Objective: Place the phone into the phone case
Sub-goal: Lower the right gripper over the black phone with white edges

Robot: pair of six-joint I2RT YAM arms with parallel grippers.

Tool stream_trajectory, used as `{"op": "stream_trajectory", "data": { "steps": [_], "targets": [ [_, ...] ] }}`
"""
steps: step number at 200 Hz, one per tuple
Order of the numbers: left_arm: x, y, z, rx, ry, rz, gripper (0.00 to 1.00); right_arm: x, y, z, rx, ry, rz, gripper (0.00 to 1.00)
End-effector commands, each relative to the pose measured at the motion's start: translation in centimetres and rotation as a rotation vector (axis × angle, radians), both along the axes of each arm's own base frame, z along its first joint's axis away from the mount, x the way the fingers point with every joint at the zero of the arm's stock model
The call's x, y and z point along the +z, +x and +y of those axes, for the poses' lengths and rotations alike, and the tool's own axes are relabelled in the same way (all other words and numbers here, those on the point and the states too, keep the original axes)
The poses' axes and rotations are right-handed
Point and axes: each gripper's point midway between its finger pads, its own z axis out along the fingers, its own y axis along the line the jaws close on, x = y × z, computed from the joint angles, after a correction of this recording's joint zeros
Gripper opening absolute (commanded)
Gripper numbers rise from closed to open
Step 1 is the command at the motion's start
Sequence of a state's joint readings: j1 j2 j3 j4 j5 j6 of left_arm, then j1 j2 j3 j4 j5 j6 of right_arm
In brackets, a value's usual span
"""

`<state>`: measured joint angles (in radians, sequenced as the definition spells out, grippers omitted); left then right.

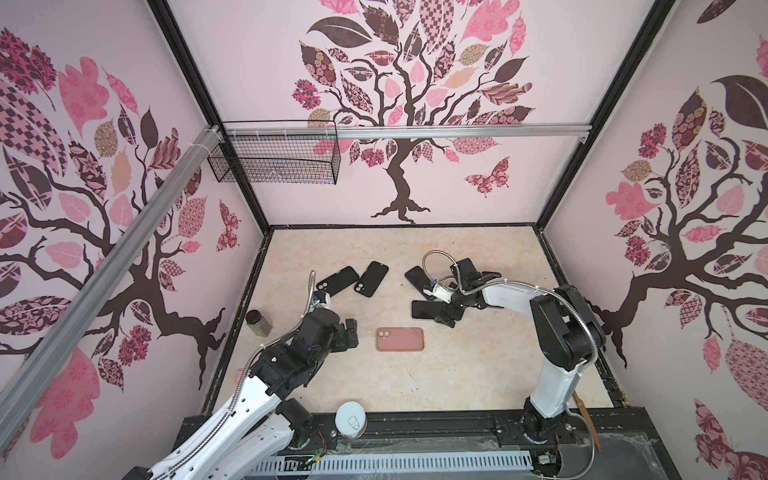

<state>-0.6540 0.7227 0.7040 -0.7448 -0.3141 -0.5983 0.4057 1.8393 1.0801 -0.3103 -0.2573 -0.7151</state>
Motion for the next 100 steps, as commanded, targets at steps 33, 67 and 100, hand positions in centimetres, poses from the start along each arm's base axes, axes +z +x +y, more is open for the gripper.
{"op": "stream_trajectory", "data": {
  "steps": [33,67,100],
  "targets": [
    [0.4,0.0,0.7,0.025,0.01,-0.018,0.97,-0.8,-0.7,0.9,0.065,-0.016,0.033,1.0],
    [0.4,0.0,0.7,0.026,0.013,-0.018,0.97,-1.8,-1.2,0.5,0.072,-0.079,0.066,0.94],
    [0.4,-0.1,0.5,0.012,0.01,-0.016,0.97,-2.4,-2.3,0.7,0.09,-0.099,0.095,0.92]
  ]
}}
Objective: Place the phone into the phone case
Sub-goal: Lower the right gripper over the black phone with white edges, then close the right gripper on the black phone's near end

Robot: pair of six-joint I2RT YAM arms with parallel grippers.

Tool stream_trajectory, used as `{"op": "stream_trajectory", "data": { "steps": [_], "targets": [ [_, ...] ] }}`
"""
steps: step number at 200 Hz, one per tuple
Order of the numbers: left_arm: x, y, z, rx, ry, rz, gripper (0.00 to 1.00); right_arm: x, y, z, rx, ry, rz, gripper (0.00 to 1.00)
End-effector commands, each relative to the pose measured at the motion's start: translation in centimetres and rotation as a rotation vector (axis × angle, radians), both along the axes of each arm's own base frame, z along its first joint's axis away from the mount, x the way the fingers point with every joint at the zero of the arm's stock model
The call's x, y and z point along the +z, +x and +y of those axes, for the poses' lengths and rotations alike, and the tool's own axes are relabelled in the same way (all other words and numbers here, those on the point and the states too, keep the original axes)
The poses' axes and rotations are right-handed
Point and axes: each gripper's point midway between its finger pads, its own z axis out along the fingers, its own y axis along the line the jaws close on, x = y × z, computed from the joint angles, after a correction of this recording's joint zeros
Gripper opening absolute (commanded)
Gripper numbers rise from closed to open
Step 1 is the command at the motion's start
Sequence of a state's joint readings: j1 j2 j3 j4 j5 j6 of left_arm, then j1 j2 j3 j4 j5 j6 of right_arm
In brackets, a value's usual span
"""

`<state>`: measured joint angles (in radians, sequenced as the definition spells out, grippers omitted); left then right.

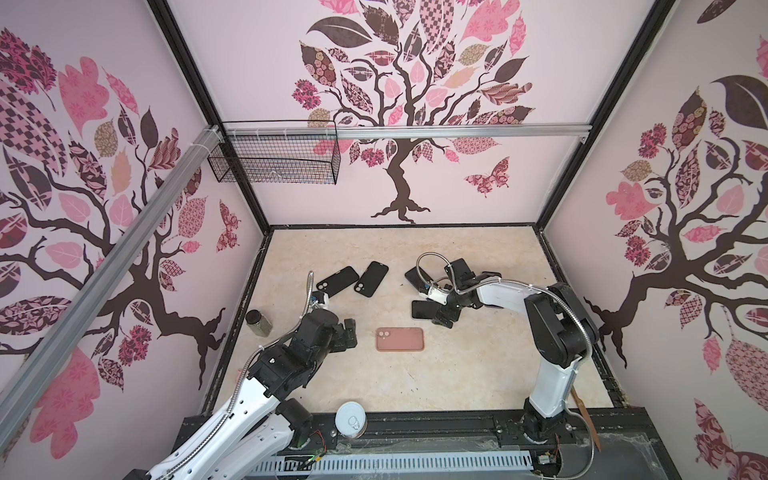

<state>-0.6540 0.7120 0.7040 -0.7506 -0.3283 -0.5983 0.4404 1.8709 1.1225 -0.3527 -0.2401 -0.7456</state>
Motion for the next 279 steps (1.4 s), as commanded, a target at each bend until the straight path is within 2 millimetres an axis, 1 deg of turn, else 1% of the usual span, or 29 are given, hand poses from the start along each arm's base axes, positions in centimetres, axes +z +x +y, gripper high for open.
{"op": "stream_trajectory", "data": {
  "steps": [1,16,43,74,112,135,158,171,183,206,224,236,253,279],
  "targets": [
    [0.2,0.0,0.2,0.001,0.005,-0.006,0.97,-2.1,-1.9,-0.3,0.034,-0.067,0.084,0.92],
    [0.2,0.0,0.2,0.002,0.007,-0.005,0.97,-2.3,-2.2,-0.4,0.021,-0.077,0.092,0.9],
    [0.2,0.0,0.2,0.003,0.007,-0.005,0.97,-2.8,-2.7,-1.3,-0.012,-0.134,0.105,0.86],
    [0.2,0.0,0.0,-0.005,0.001,-0.002,0.97,-3.1,-3.6,-1.8,-0.038,-0.153,0.127,0.81],
    [0.0,0.1,-0.3,-0.012,-0.005,0.001,0.97,-3.2,-3.7,-2.1,-0.092,-0.178,0.149,0.73],
    [-0.4,0.2,-0.7,-0.021,-0.018,0.009,0.97,-3.4,-4.3,-2.3,-0.103,-0.204,0.163,0.71],
    [-0.8,0.4,-1.2,-0.031,-0.026,0.021,0.97,-3.4,-4.7,-2.1,-0.107,-0.194,0.158,0.69],
    [-0.9,0.5,-1.3,-0.033,-0.023,0.025,0.97,-3.4,-4.4,-2.0,-0.128,-0.197,0.14,0.67],
    [-1.0,0.6,-1.4,-0.034,-0.021,0.029,0.97,-3.3,-3.9,-2.0,-0.16,-0.209,0.137,0.62],
    [-1.1,0.8,-1.7,-0.042,-0.023,0.033,0.97,-3.4,-3.5,-1.9,-0.232,-0.236,0.2,0.55],
    [-1.2,0.9,-1.9,-0.046,-0.019,0.04,0.97,-3.7,-3.6,-1.9,-0.263,-0.241,0.227,0.53],
    [-1.3,1.0,-2.0,-0.047,-0.015,0.044,0.97,-3.6,-3.6,-1.6,-0.271,-0.214,0.226,0.52],
    [-1.5,1.2,-2.1,-0.05,-0.006,0.051,0.97,-3.2,-3.7,-1.2,-0.284,-0.17,0.215,0.5],
    [-1.3,1.6,-2.4,-0.054,-0.005,0.05,0.97,-1.8,-3.4,-0.6,-0.299,-0.106,0.18,0.48]
  ]
}}
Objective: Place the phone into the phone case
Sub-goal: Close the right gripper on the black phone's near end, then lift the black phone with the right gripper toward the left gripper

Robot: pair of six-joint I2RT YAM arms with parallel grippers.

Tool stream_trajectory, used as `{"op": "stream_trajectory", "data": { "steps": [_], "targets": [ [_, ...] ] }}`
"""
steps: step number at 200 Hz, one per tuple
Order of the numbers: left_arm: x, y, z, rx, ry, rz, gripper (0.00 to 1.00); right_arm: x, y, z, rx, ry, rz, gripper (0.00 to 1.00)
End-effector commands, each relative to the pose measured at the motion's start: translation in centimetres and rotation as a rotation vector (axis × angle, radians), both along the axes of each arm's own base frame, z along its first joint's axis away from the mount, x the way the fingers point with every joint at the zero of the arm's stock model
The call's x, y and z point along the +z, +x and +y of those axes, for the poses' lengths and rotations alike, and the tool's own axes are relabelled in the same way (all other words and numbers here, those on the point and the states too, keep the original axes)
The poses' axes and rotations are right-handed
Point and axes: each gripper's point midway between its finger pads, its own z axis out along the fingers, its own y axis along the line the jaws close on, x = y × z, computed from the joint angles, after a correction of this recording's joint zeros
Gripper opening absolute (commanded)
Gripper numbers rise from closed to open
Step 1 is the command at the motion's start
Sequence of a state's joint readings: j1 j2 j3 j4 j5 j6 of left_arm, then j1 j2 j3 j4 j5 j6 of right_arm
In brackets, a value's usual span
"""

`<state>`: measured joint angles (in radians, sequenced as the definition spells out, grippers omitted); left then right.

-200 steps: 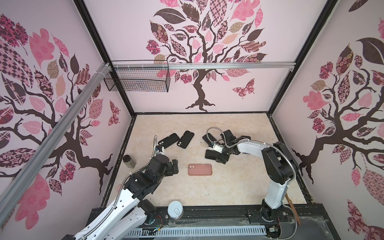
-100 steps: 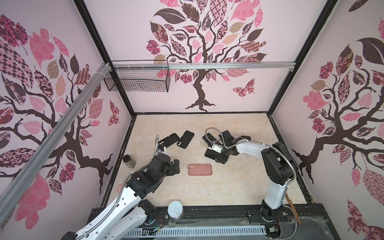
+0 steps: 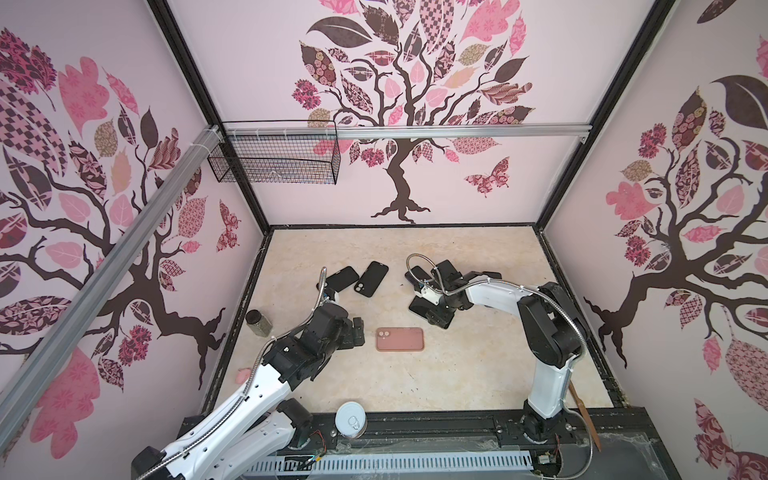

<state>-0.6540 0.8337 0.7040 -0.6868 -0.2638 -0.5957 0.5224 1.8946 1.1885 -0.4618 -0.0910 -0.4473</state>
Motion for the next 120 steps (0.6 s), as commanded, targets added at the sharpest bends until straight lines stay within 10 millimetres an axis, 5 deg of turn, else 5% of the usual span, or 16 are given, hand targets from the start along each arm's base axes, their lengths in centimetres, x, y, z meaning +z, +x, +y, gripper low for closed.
{"op": "stream_trajectory", "data": {
  "steps": [1,59,120],
  "targets": [
    [0.6,0.6,-0.4,-0.008,-0.006,-0.023,0.97,-1.5,-2.6,-1.1,-0.059,-0.008,0.093,0.48],
    [0.4,1.5,-1.6,-0.036,-0.012,-0.001,0.97,2.6,-1.8,0.6,-0.061,0.14,-0.009,0.43],
    [2.2,1.7,-4.5,-0.16,-0.085,0.01,0.97,5.5,-1.9,1.6,-0.062,0.252,-0.08,0.42]
  ]
}}
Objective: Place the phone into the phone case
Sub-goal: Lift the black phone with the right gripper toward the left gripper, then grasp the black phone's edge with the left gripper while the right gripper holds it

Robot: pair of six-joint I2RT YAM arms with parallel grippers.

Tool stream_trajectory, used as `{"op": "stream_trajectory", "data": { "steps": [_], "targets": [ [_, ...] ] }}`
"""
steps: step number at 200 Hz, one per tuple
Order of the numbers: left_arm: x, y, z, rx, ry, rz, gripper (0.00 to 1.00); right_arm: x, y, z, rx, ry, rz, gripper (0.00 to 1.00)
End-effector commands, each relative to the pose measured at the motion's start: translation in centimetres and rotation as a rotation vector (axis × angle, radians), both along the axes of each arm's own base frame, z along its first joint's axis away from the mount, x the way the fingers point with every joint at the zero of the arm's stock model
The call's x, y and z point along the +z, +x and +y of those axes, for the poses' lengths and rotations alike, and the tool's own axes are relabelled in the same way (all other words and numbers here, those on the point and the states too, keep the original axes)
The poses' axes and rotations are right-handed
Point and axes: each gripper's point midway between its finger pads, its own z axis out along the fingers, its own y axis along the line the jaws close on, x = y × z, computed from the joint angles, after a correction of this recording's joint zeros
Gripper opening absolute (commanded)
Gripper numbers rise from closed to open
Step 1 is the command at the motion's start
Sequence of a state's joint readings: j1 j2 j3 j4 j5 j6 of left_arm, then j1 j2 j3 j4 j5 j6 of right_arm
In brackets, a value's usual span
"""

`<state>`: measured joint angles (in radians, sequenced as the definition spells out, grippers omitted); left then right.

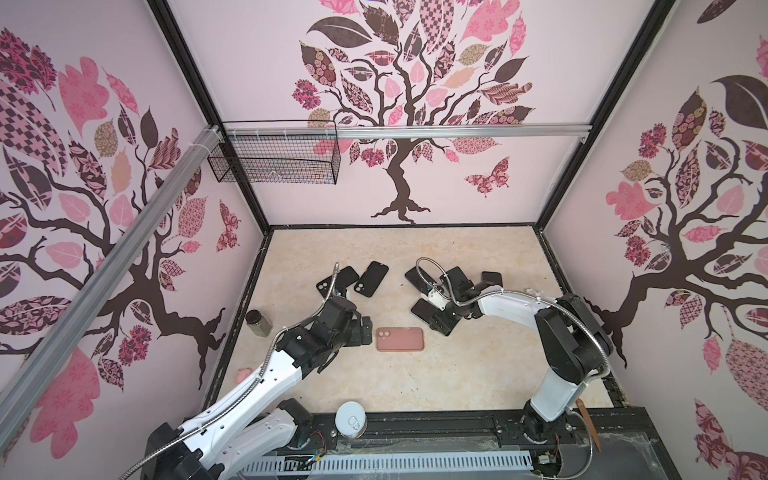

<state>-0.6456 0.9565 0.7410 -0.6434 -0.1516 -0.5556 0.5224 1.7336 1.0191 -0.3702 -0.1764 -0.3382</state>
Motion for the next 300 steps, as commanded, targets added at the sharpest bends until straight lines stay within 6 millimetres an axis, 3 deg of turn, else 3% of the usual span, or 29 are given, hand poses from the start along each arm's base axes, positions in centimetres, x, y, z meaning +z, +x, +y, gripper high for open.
{"op": "stream_trajectory", "data": {
  "steps": [1,85,153,241,300],
  "targets": [
    [3.3,1.0,-1.9,-0.064,-0.077,-0.061,0.97,3.8,0.9,1.6,0.003,0.115,-0.086,0.42],
    [5.7,1.2,-5.6,-0.171,-0.255,-0.03,0.96,10.0,-1.2,4.9,0.086,0.297,-0.221,0.4],
    [7.1,1.7,-5.8,-0.18,-0.498,0.021,0.86,14.4,-5.1,8.1,0.193,0.454,-0.316,0.4],
    [7.4,1.5,-7.2,-0.23,-0.61,0.061,0.61,17.4,-6.7,9.9,0.244,0.527,-0.365,0.38],
    [6.7,1.3,-7.5,-0.232,-0.615,0.092,0.51,19.0,-6.9,11.1,0.257,0.541,-0.405,0.37]
  ]
}}
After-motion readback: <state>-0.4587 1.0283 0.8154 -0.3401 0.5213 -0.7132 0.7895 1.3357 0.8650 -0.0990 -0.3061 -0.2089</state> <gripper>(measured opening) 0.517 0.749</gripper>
